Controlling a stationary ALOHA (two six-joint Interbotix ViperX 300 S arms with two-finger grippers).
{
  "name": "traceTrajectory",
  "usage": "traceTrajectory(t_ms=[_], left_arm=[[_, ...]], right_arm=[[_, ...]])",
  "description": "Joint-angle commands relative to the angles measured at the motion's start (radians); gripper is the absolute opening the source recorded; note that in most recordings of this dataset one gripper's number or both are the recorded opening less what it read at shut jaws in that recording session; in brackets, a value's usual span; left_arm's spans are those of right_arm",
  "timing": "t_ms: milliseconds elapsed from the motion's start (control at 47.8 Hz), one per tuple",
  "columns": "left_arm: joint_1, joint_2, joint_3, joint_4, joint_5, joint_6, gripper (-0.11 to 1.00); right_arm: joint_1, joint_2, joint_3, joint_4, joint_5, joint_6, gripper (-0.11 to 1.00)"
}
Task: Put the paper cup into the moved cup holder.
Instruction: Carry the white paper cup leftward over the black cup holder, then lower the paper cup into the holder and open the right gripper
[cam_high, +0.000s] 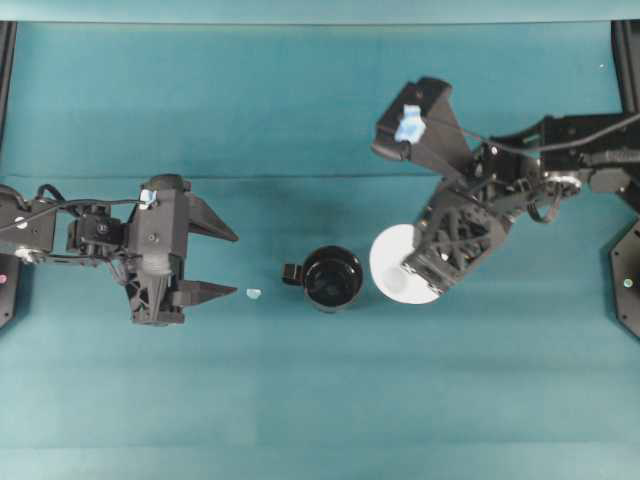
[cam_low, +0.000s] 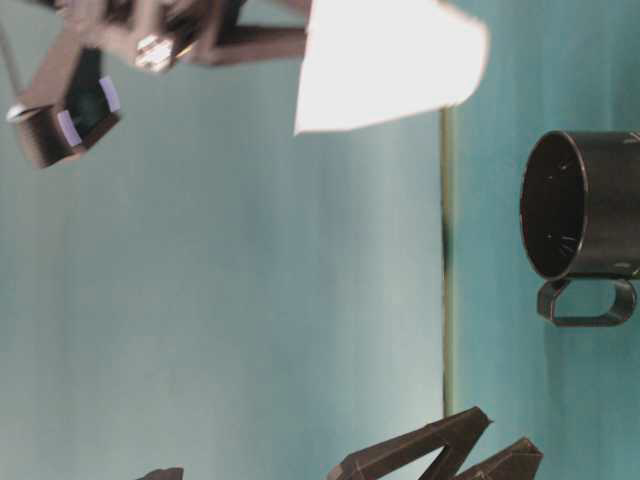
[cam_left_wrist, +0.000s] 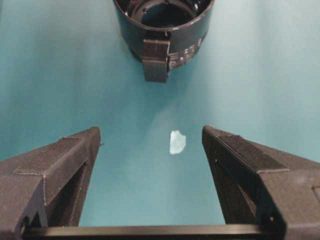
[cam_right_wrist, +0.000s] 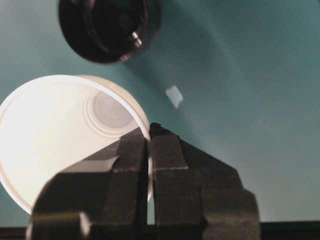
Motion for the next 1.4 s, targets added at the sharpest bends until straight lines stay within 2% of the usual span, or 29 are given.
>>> traceTrajectory(t_ms=[0, 188, 565, 859, 1047, 1382], left_arm=[[-0.003, -0.009, -0.008, 0.002, -0.005, 0.0, 0.82], [-0.002, -0.009, -0.008, 0.002, -0.005, 0.0, 0.82], [-0.002, -0.009, -0.008, 0.002, -0.005, -0.002, 0.82], [-0.002, -0.008, -0.009, 0.002, -0.005, -0.002, 0.82], [-0.002, -0.009, -0.009, 0.002, -0.005, -0.002, 0.82], [-0.002, -0.008, -0.009, 0.002, -0.005, 0.0, 0.82]], right_arm=[[-0.002, 0.005, -0.043, -0.012, -0.006, -0.003, 0.01], [-0.008, 0.046, -0.095, -0.054, -0.026, -0.003, 0.01], [-0.017, 0.192, -0.164, -0.058, -0.034, -0.005, 0.01], [-0.017, 0.276, -0.156, -0.058, -0.074, -0.005, 0.01], [-0.015, 0.285, -0.146, -0.058, -0.124, -0.005, 0.01], [-0.003, 0.305, -0.14, -0.058, -0.137, -0.005, 0.01]])
